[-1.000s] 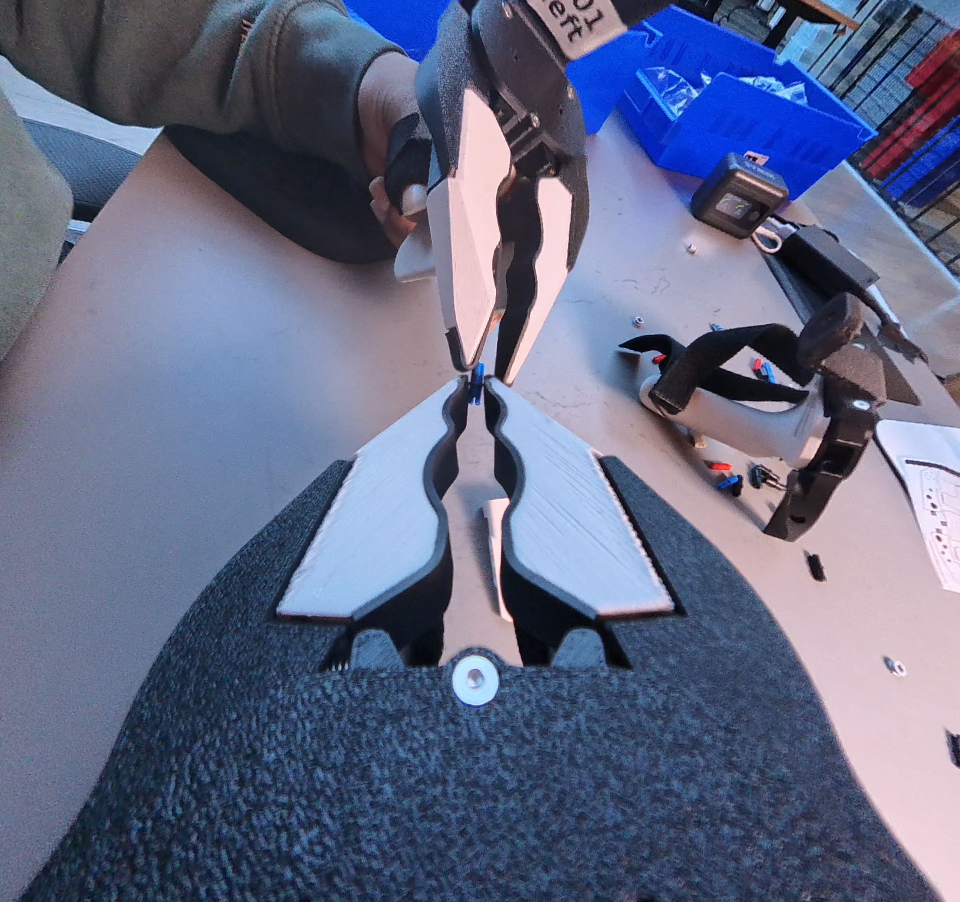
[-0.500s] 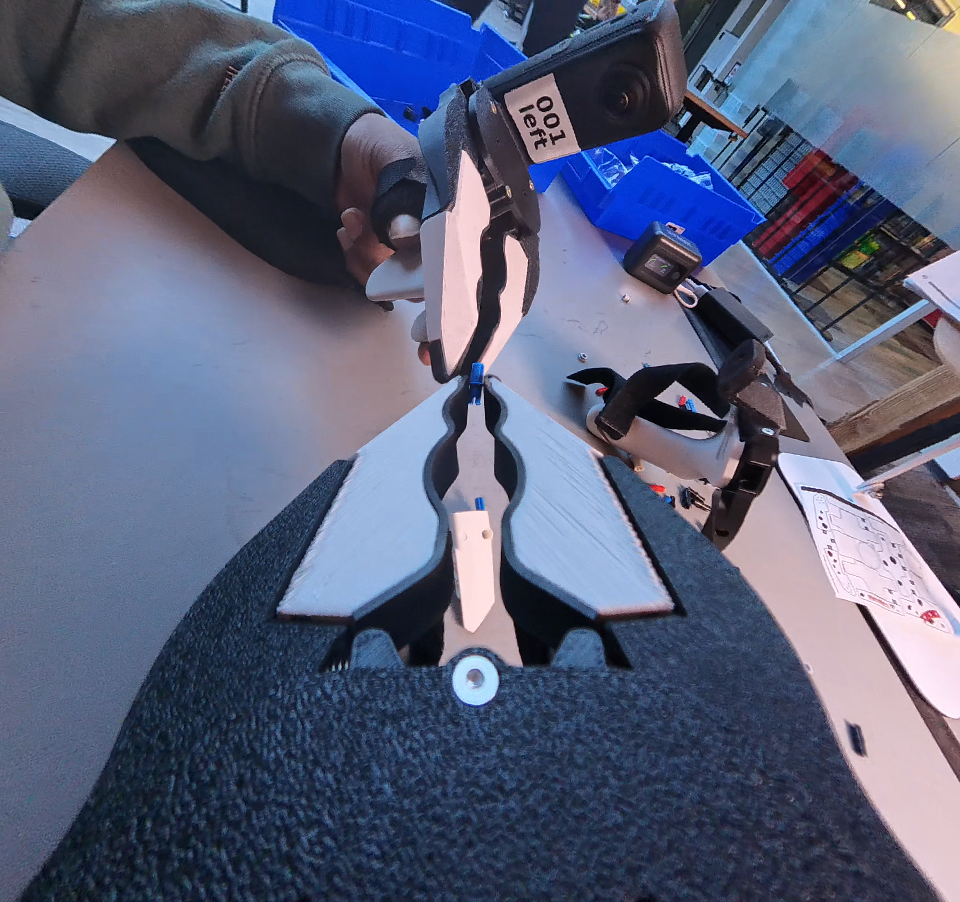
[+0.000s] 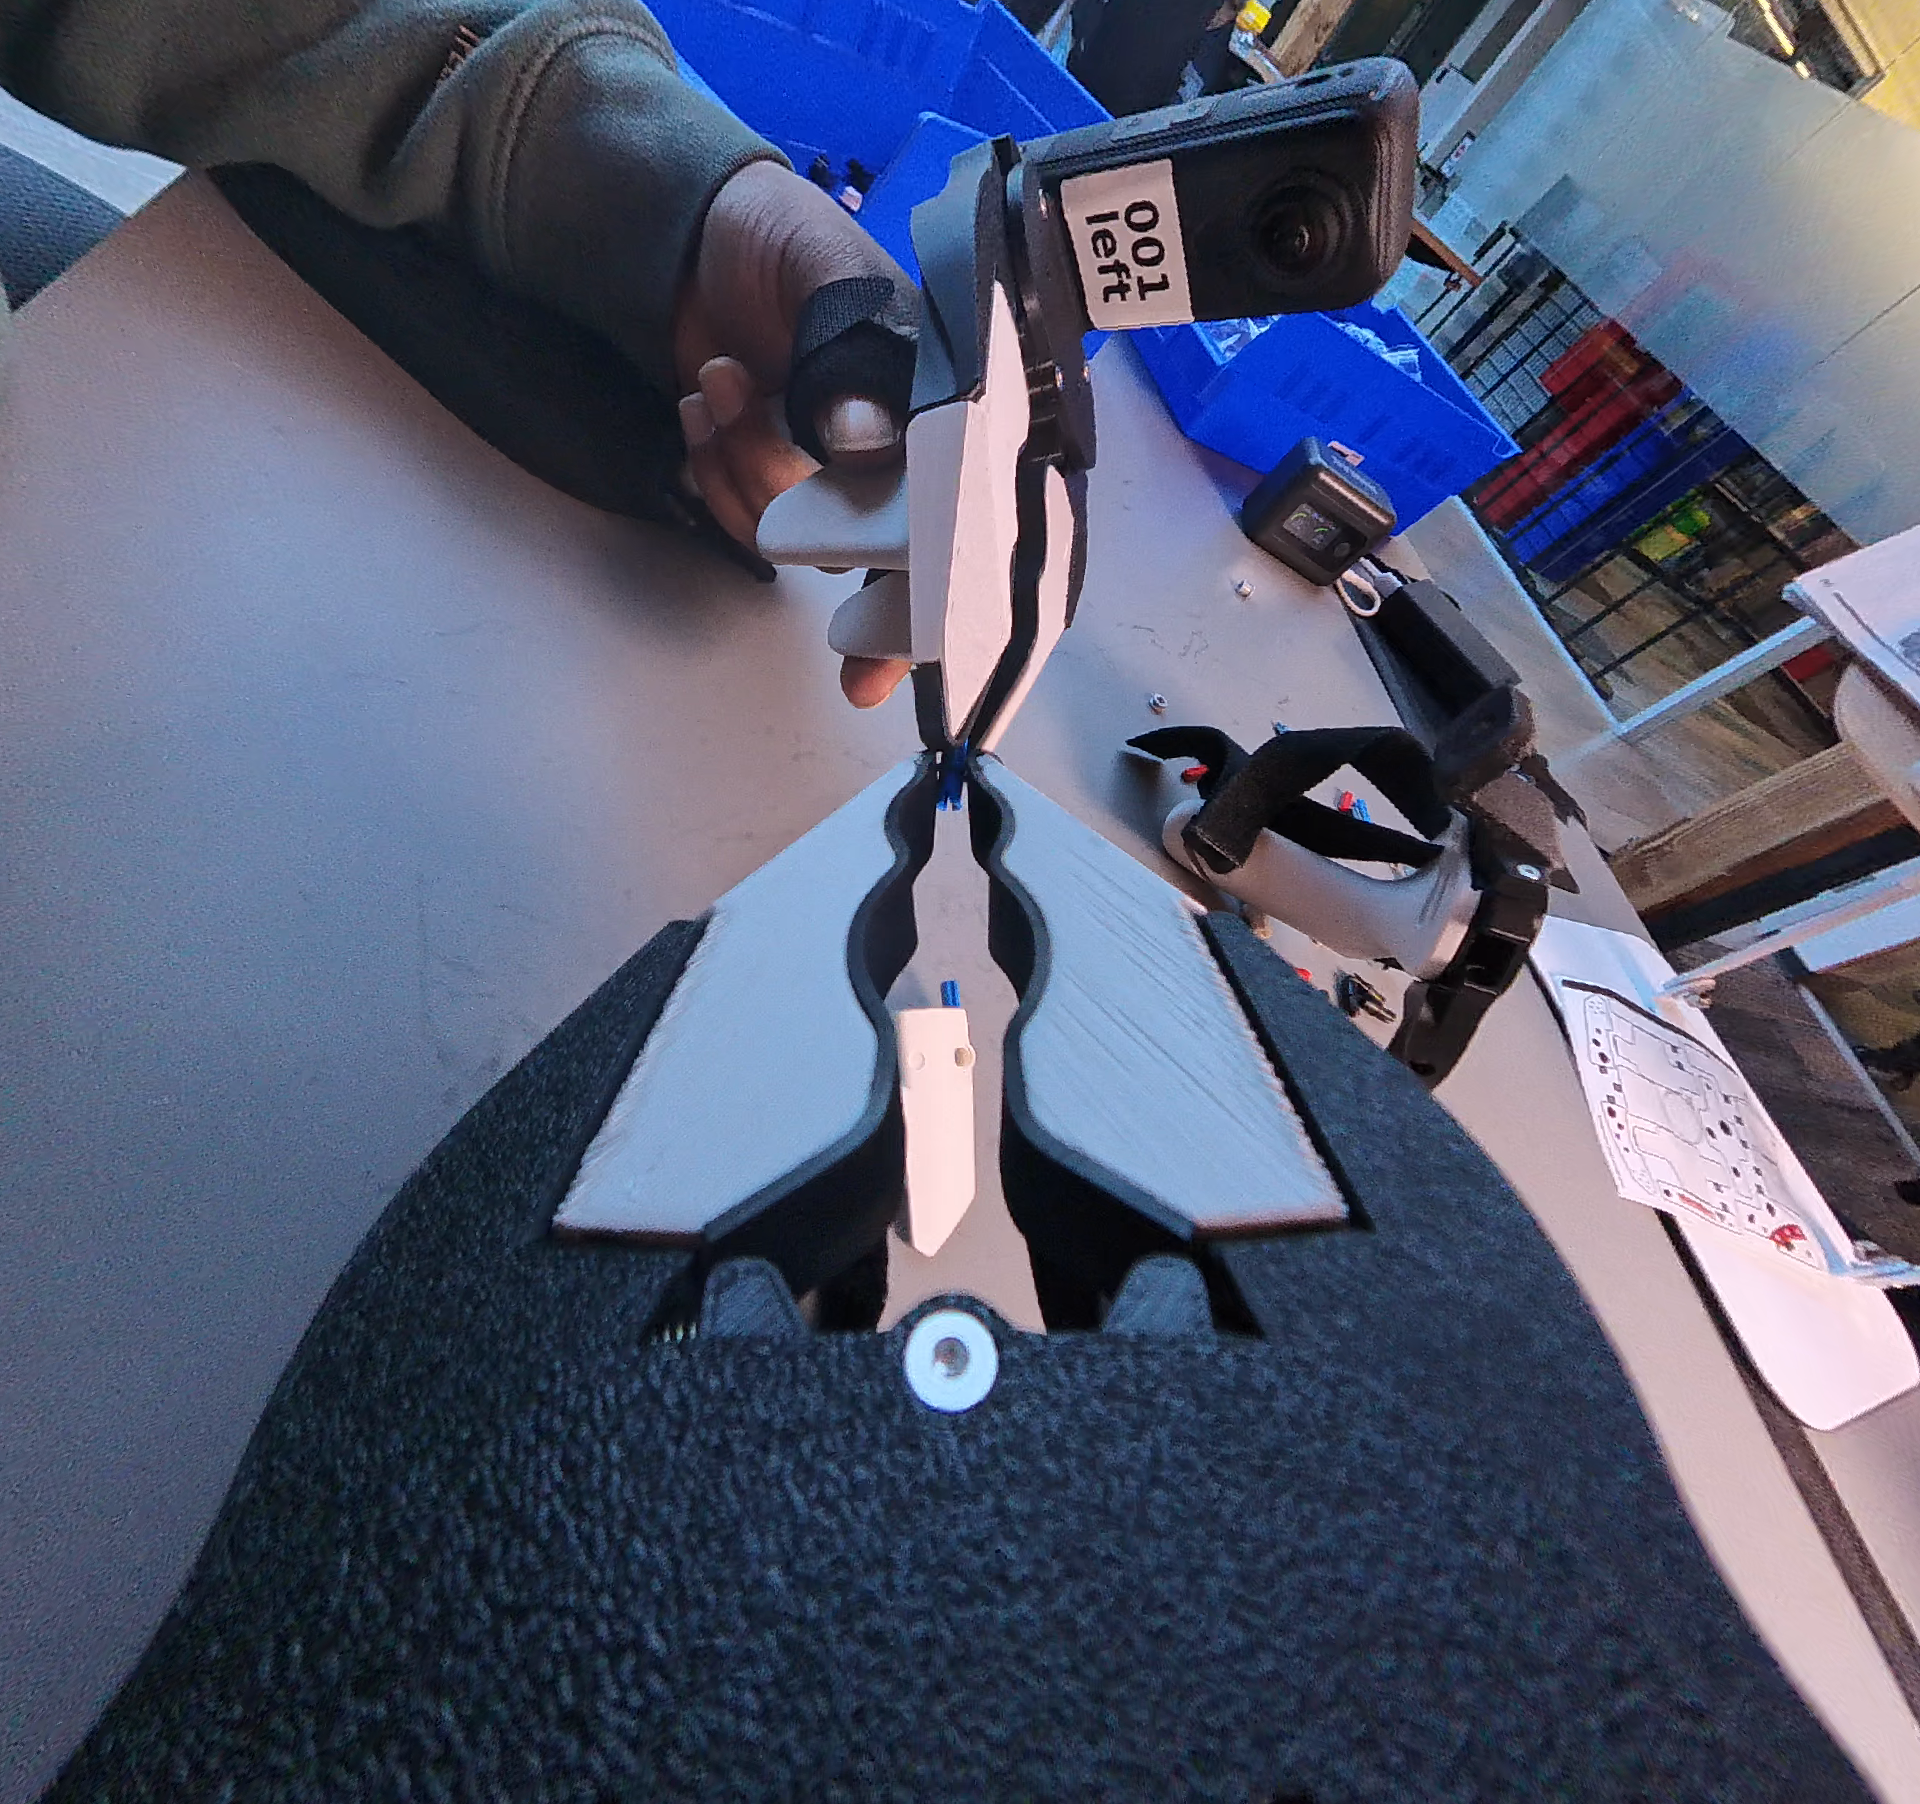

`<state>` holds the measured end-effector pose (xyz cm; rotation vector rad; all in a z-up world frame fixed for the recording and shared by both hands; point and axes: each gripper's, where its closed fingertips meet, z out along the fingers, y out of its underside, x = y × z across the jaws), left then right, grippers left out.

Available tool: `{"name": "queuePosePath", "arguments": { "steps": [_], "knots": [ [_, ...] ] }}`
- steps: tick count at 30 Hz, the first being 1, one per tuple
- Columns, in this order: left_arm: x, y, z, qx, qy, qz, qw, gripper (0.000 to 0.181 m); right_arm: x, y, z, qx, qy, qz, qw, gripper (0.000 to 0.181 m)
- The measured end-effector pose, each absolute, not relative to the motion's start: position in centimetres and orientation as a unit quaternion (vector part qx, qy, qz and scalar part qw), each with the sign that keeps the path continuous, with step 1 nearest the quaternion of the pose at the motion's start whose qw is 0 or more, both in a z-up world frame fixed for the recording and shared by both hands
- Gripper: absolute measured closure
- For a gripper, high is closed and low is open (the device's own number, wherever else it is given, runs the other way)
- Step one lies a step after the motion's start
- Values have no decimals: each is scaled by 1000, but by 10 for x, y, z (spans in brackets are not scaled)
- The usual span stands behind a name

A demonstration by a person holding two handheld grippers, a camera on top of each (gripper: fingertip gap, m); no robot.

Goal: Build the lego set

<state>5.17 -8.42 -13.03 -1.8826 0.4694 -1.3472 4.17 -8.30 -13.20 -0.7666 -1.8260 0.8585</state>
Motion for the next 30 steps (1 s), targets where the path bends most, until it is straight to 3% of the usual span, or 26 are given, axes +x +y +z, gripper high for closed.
{"name": "queuePosePath", "arguments": {
  "steps": [2,4,13,16,19,30],
  "knots": [
    [49,-81,-131,-741,181,-518,388,177,41,-80,-132,-326,-740,360,465,175],
    [44,-79,-130,-744,178,-506,399,177,44,-70,-140,-352,-745,363,435,163],
    [44,-66,-181,-824,285,-304,383,177,57,-41,-201,-420,-820,329,210,145],
    [46,-63,-192,-830,312,-274,373,177,54,-44,-213,-415,-837,317,165,148],
    [48,-63,-196,-826,338,-255,373,177,51,-44,-213,-413,-837,315,174,157],
    [48,-58,-186,-809,341,-257,404,177,45,-43,-203,-430,-800,364,206,157]
  ]
}}
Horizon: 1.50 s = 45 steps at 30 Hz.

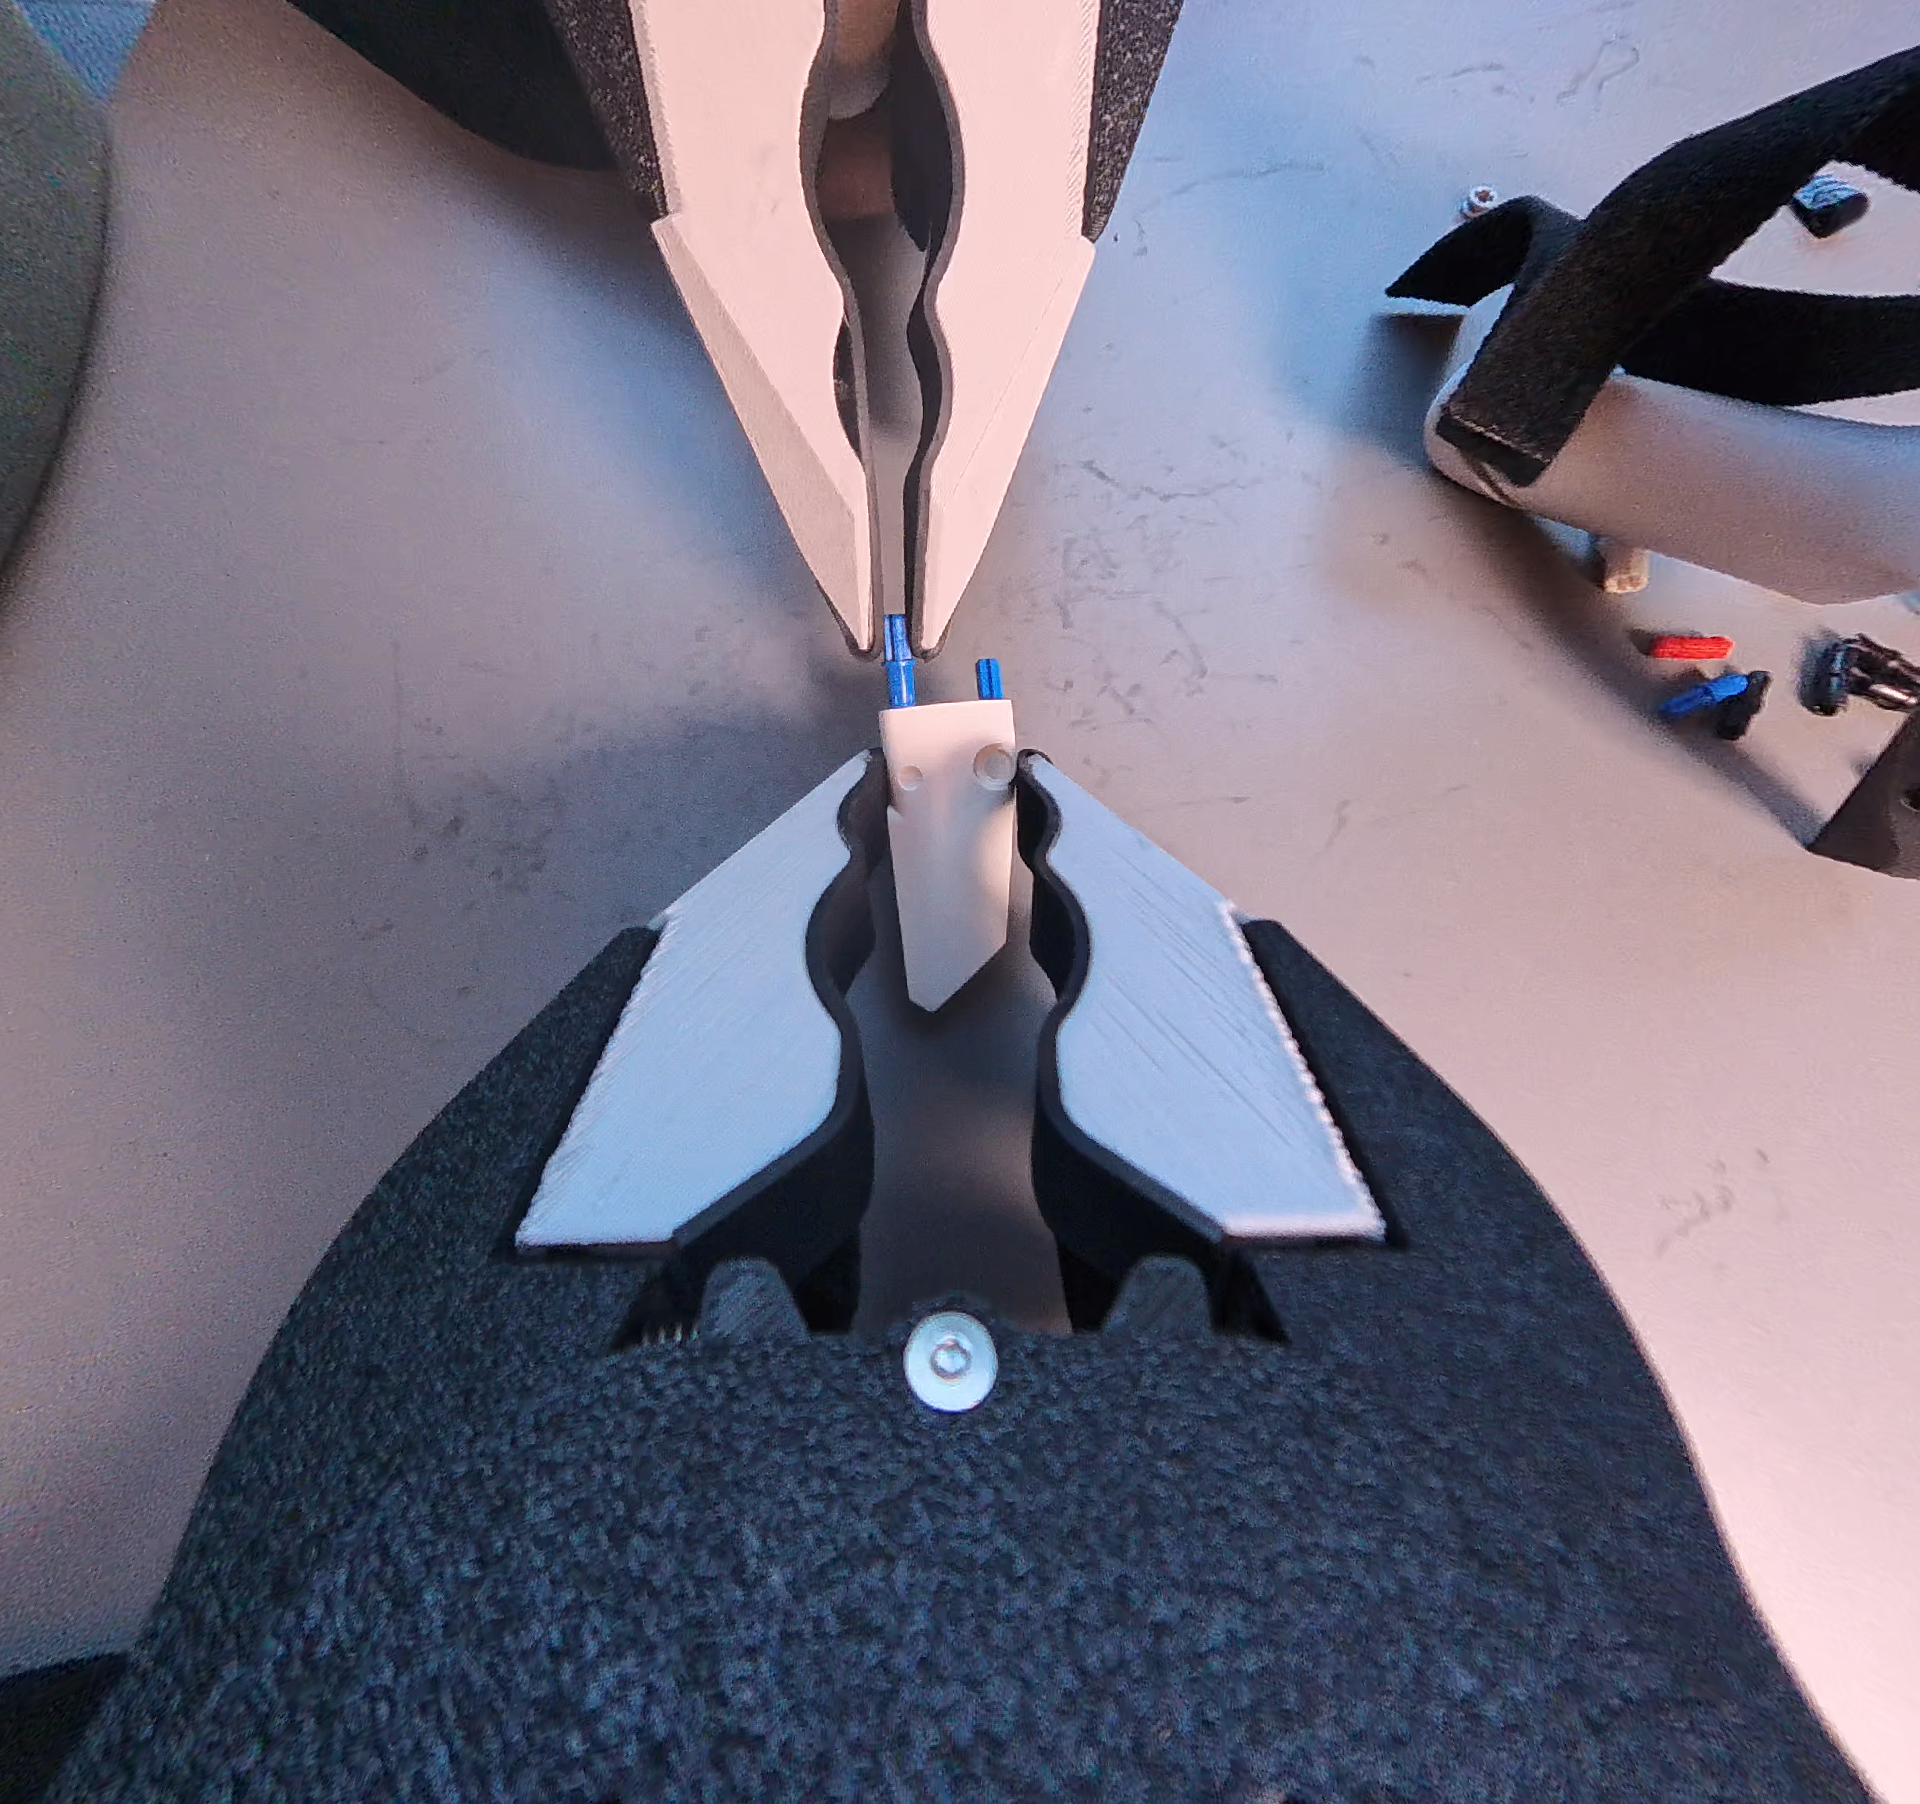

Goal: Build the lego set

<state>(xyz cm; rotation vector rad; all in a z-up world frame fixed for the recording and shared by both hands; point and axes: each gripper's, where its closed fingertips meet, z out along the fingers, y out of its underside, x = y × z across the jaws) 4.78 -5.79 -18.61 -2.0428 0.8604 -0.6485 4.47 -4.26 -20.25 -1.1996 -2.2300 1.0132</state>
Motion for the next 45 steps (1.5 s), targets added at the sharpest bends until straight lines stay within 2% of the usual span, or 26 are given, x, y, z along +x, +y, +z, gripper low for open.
{"name": "queuePosePath", "arguments": {
  "steps": [25,31,38,45],
  "knots": [
    [46,-61,-211,-812,421,-145,377,178,47,-44,-213,-442,-816,309,209,158],
    [45,-61,-205,-809,409,-167,387,178,48,-44,-213,-443,-816,307,208,158],
    [46,-63,-210,-823,408,-193,346,179,48,-44,-213,-438,-820,301,212,158],
    [50,-65,-207,-858,339,-293,249,179,48,-44,-212,-430,-826,284,229,158]
  ]
}}
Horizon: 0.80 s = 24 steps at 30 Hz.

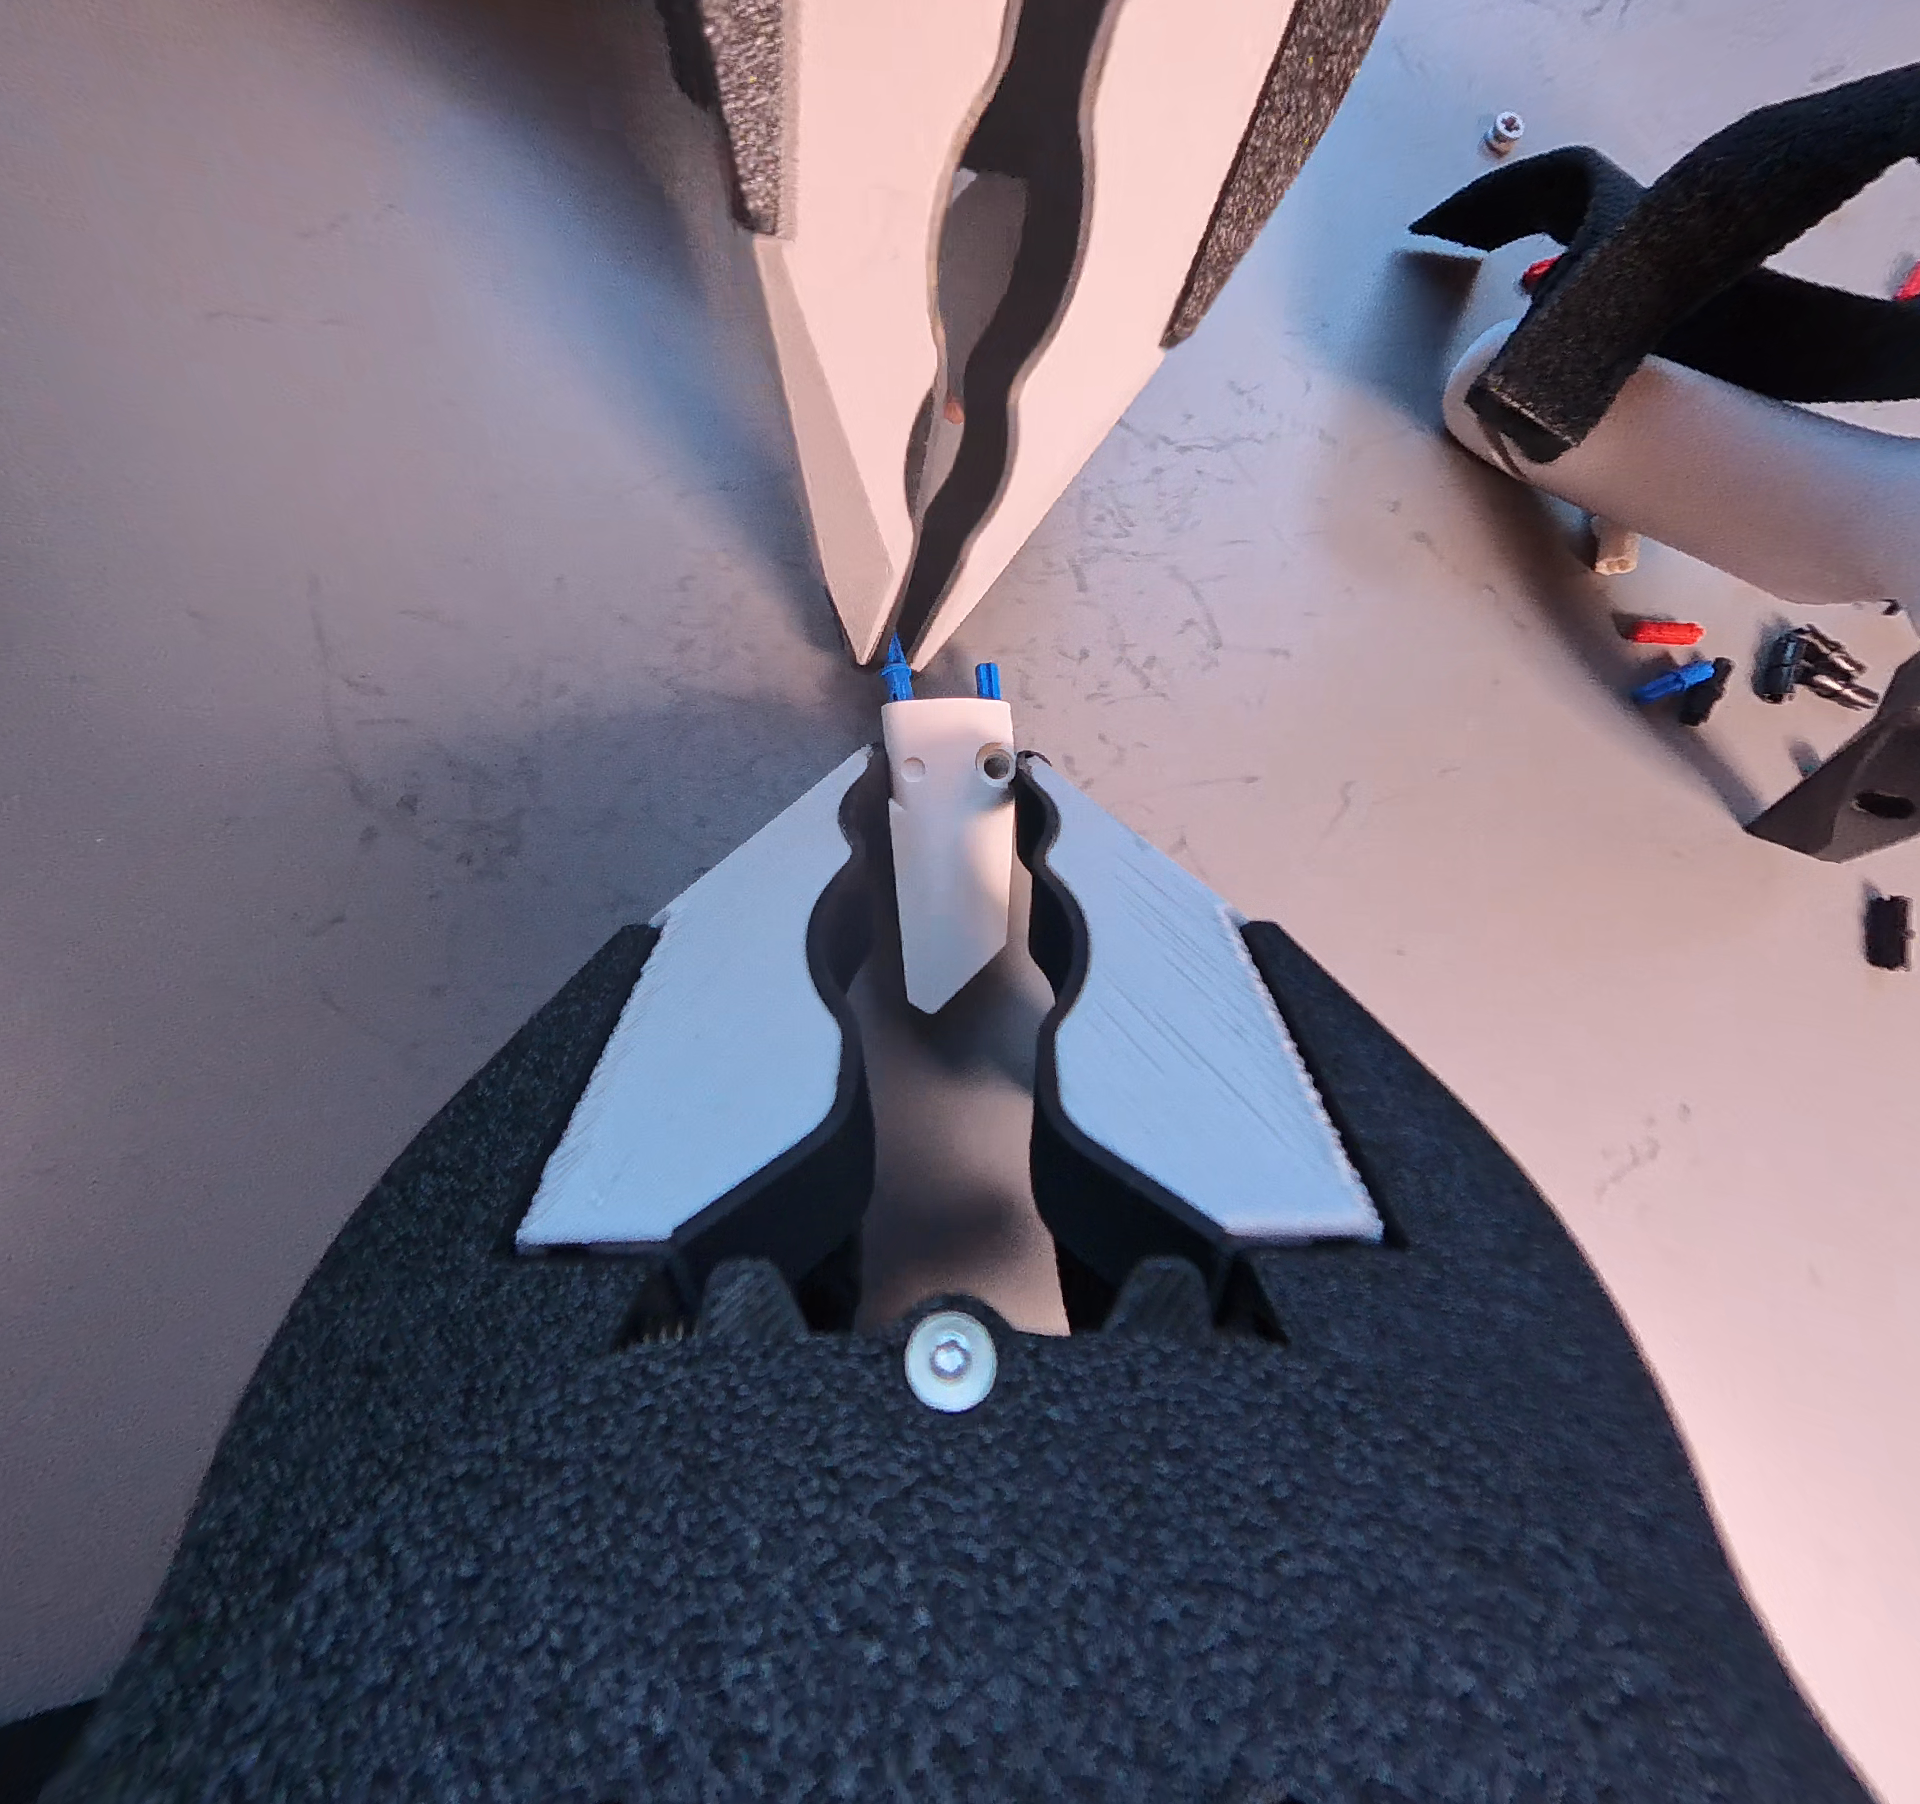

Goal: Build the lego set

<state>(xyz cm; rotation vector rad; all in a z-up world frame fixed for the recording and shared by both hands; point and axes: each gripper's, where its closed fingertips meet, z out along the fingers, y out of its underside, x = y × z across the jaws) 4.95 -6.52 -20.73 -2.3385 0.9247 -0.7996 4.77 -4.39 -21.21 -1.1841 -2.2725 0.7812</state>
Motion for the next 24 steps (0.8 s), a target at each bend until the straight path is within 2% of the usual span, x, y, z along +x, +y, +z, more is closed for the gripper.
{"name": "queuePosePath", "arguments": {
  "steps": [15,24],
  "knots": [
    [53,-69,-201,-857,176,-475,94,179,48,-45,-210,-385,-850,243,264,158],
    [56,-69,-199,-847,127,-509,91,179,50,-46,-210,-379,-853,252,257,159]
  ]
}}
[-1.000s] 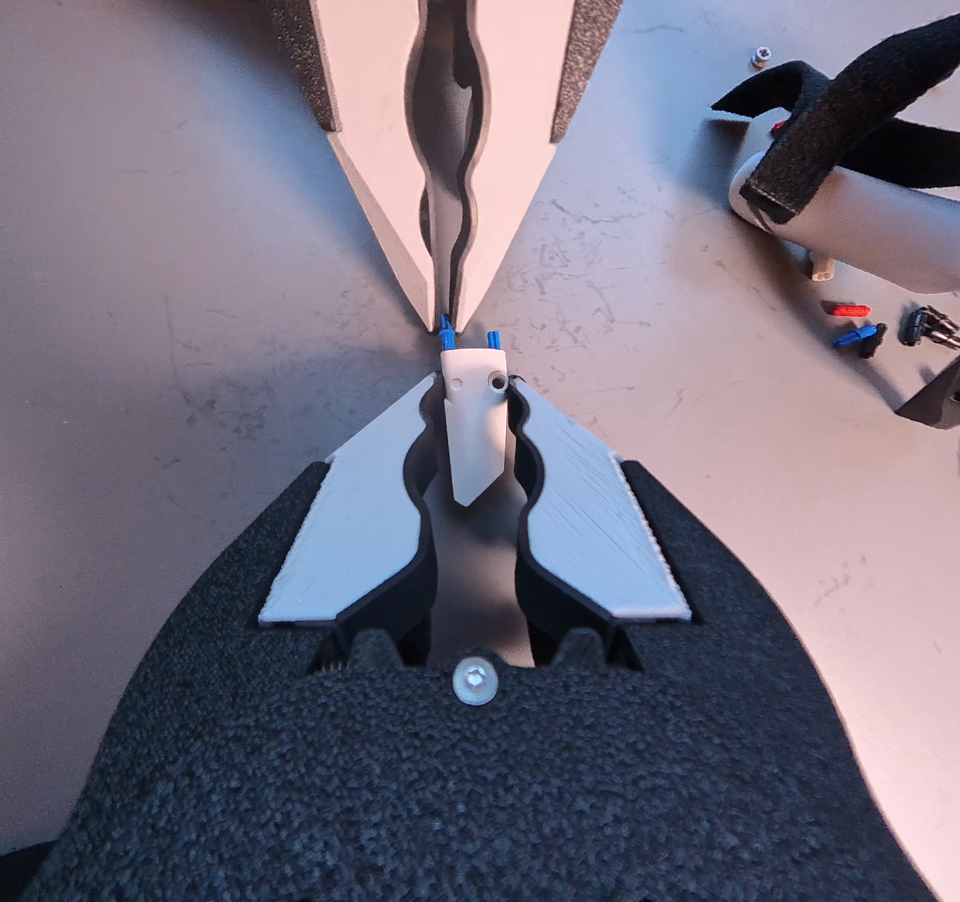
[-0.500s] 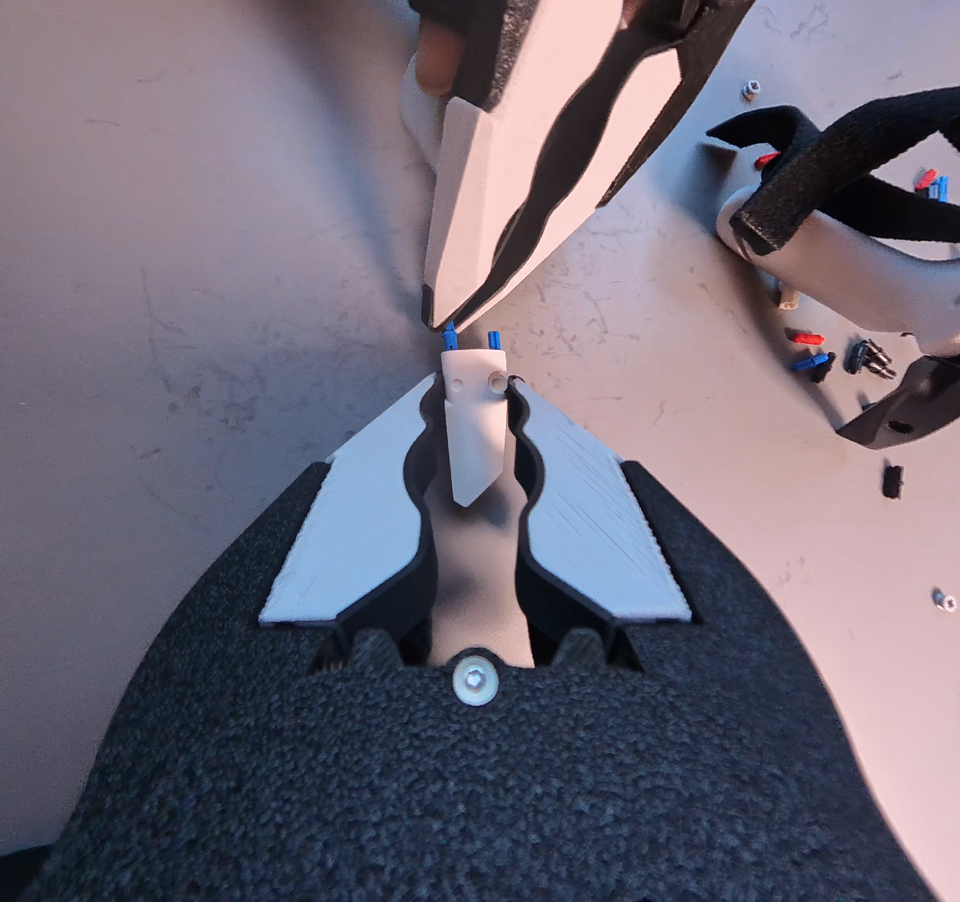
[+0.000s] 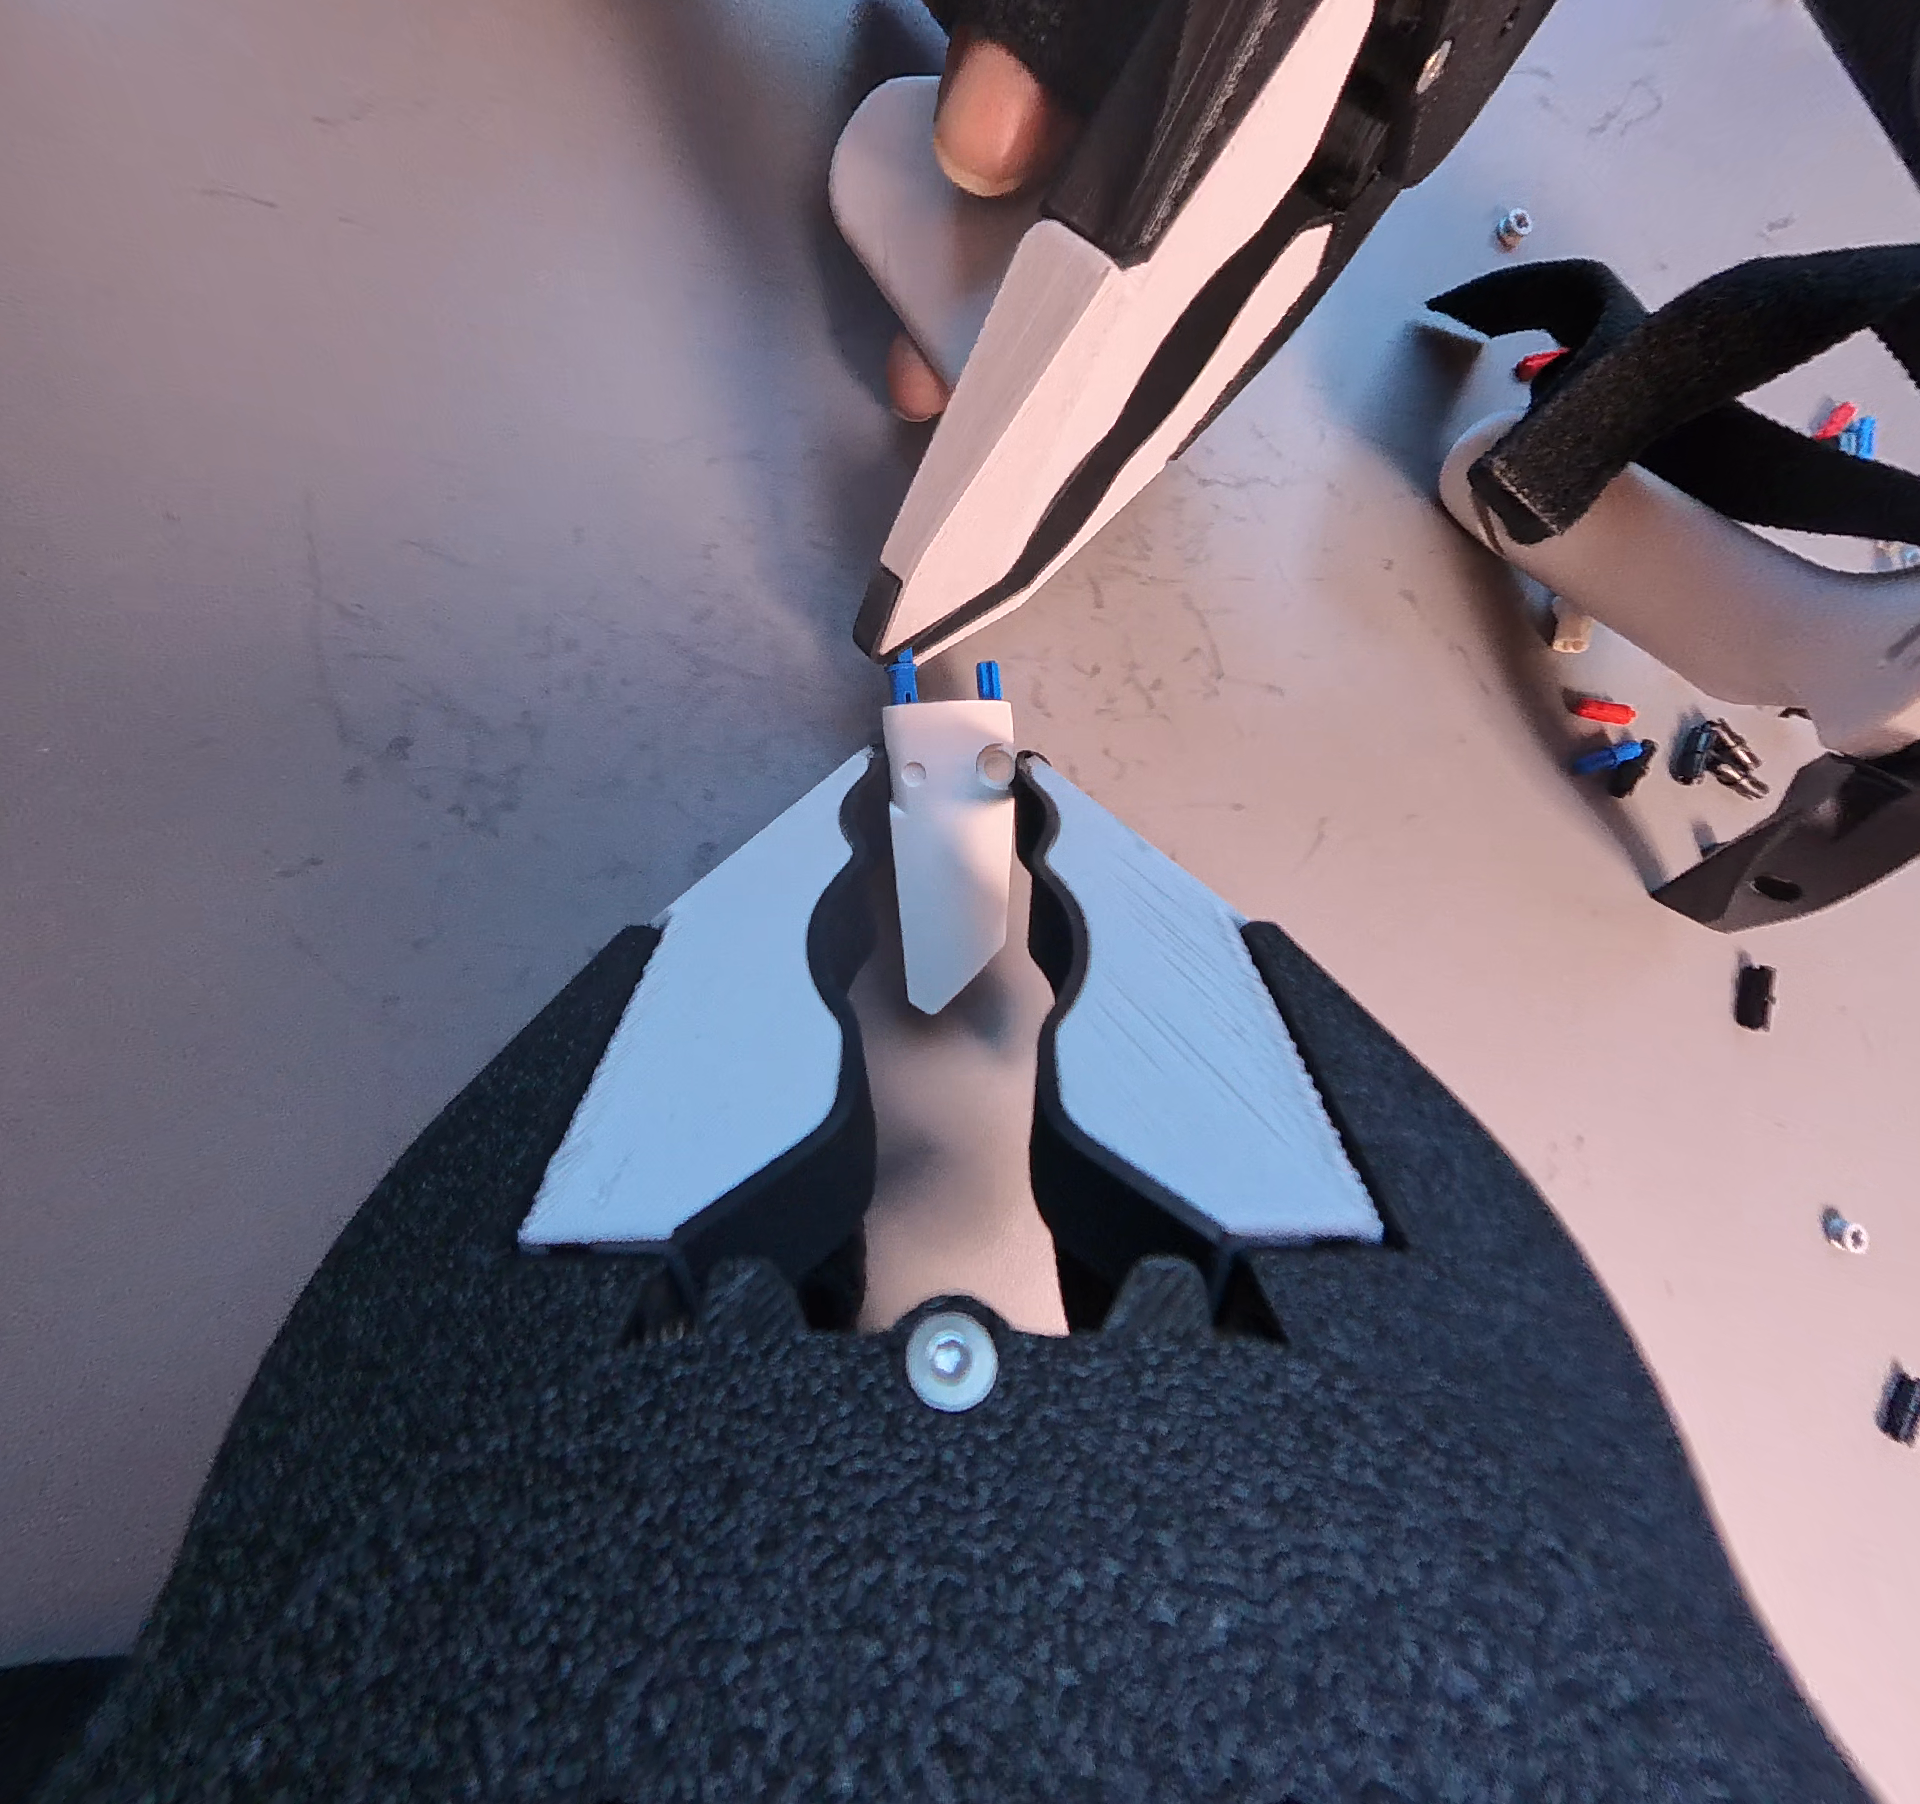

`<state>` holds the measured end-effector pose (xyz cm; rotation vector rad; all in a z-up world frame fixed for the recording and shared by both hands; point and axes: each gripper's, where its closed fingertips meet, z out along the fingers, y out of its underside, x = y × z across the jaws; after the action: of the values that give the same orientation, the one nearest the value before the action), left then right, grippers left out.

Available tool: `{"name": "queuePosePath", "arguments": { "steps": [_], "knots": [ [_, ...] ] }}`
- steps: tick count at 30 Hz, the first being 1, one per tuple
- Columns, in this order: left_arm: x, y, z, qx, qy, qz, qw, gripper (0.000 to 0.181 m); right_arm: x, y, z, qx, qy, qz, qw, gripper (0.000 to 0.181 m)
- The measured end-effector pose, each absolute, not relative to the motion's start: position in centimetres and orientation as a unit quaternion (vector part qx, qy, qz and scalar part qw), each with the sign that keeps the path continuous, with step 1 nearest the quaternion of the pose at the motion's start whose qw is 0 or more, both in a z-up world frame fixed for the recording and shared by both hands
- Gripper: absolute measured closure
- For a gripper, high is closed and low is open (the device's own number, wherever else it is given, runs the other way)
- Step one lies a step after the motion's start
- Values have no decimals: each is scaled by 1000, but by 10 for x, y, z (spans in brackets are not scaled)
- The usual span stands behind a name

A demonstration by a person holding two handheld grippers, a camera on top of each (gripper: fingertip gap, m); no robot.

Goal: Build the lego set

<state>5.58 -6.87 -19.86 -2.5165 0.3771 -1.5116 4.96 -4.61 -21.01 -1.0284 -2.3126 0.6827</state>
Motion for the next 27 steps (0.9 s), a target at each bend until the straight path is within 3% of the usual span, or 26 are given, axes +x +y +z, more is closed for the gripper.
{"name": "queuePosePath", "arguments": {
  "steps": [6,17,27],
  "knots": [
    [57,-68,-198,-848,147,-500,97,179,49,-46,-210,-379,-854,240,263,159],
    [53,-66,-198,-909,228,-344,55,179,48,-45,-209,-412,-847,211,263,159],
    [50,-61,-201,-906,359,-187,123,179,46,-45,-212,-505,-794,267,205,159]
  ]
}}
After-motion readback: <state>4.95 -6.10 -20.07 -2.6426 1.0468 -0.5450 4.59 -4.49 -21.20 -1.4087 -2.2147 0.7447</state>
